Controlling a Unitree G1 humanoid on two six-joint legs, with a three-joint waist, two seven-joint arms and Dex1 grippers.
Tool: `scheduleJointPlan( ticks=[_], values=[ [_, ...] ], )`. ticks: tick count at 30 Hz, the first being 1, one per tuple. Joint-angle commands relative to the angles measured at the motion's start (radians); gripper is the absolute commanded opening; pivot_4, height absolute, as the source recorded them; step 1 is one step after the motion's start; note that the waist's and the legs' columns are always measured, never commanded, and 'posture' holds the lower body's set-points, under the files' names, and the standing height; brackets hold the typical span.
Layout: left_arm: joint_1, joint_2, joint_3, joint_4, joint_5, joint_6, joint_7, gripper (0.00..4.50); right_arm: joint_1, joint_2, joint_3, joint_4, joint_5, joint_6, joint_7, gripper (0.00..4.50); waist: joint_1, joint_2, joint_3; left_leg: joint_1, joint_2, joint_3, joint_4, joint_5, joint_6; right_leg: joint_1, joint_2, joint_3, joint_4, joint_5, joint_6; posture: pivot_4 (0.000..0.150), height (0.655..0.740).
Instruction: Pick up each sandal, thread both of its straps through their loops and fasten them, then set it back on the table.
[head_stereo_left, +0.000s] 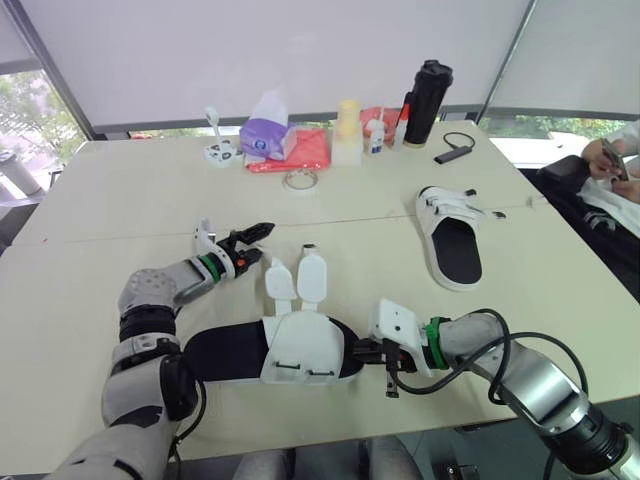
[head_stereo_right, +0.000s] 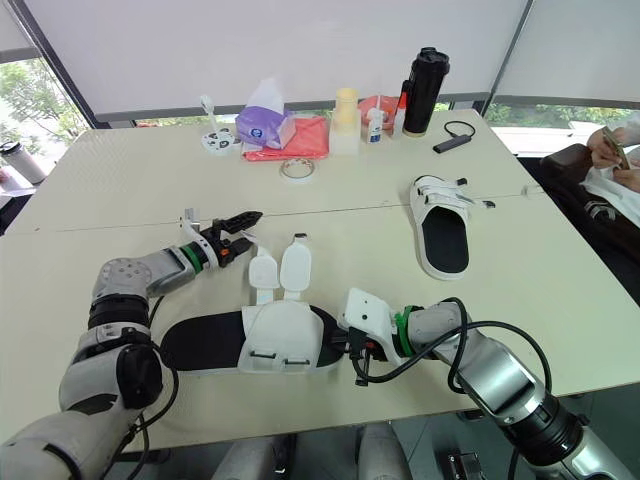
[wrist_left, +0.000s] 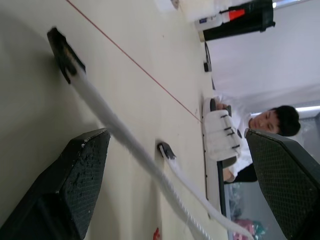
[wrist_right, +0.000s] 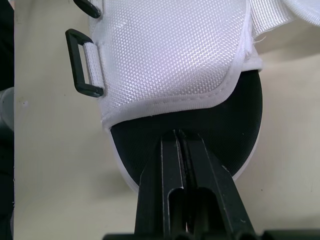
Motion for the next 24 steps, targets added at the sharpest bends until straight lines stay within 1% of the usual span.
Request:
scheduleJointPlan(
  ticks=[1,7,10,11,17,18,24],
  values=[
    [-0.004,-0.006,-0.016,0.003,0.026,-0.022,-0.016,4.47,0.003,0.005,0.021,-0.003,-0.007,0.009,0.007,0.00,0.000,0.000,0.000,0.000,0.000,0.000,0.000,0.000,0.000,0.000,0.000,0.000,0.000,0.000,0.000,0.150,0.7400],
    [-0.001,-0.012,-0.043,-0.010,0.053,-0.024,-0.036,4.47,0.001,0.010,0.022,-0.002,-0.008,0.014,0.009,0.00,0.001,-0.001,0.000,0.000,0.000,0.000,0.000,0.000,0.000,0.000,0.000,0.000,0.000,0.000,0.000,0.150,0.7400],
    [-0.002,-0.015,-0.026,-0.007,0.044,-0.021,-0.028,3.71,0.001,0.011,0.022,0.001,-0.009,0.013,0.009,0.00,0.000,-0.001,-0.001,0.000,0.000,0.000,0.000,0.000,0.000,0.000,0.000,0.000,0.000,0.000,0.000,0.150,0.7400],
    [-0.002,-0.015,-0.024,-0.007,0.044,-0.022,-0.028,3.29,0.001,0.011,0.021,0.001,-0.009,0.013,0.009,0.00,-0.001,-0.001,0.000,0.000,0.000,0.000,0.000,0.000,0.000,0.000,0.000,0.000,0.000,0.000,0.000,0.150,0.7400],
    [-0.011,-0.015,-0.013,0.000,0.045,-0.025,-0.024,0.21,-0.001,0.013,0.021,0.004,-0.011,0.012,0.010,0.00,-0.001,-0.001,0.000,0.000,0.000,0.000,0.000,0.000,0.000,0.000,0.000,0.000,0.000,0.000,0.000,0.150,0.7400],
    [-0.011,-0.015,-0.014,-0.006,0.043,-0.023,-0.031,0.10,-0.001,0.014,0.021,0.004,-0.012,0.012,0.010,0.00,-0.001,-0.001,-0.001,0.000,0.000,0.000,0.000,0.000,0.000,0.000,0.000,0.000,0.000,0.000,0.000,0.150,0.7400],
    [-0.014,-0.013,-0.047,-0.082,0.041,-0.013,-0.086,0.10,-0.001,0.015,0.021,0.005,-0.014,0.012,0.010,0.00,-0.002,-0.002,0.000,0.000,0.000,0.000,0.000,0.000,0.000,0.000,0.000,0.000,0.000,0.000,0.000,0.150,0.7400]
  ],
)
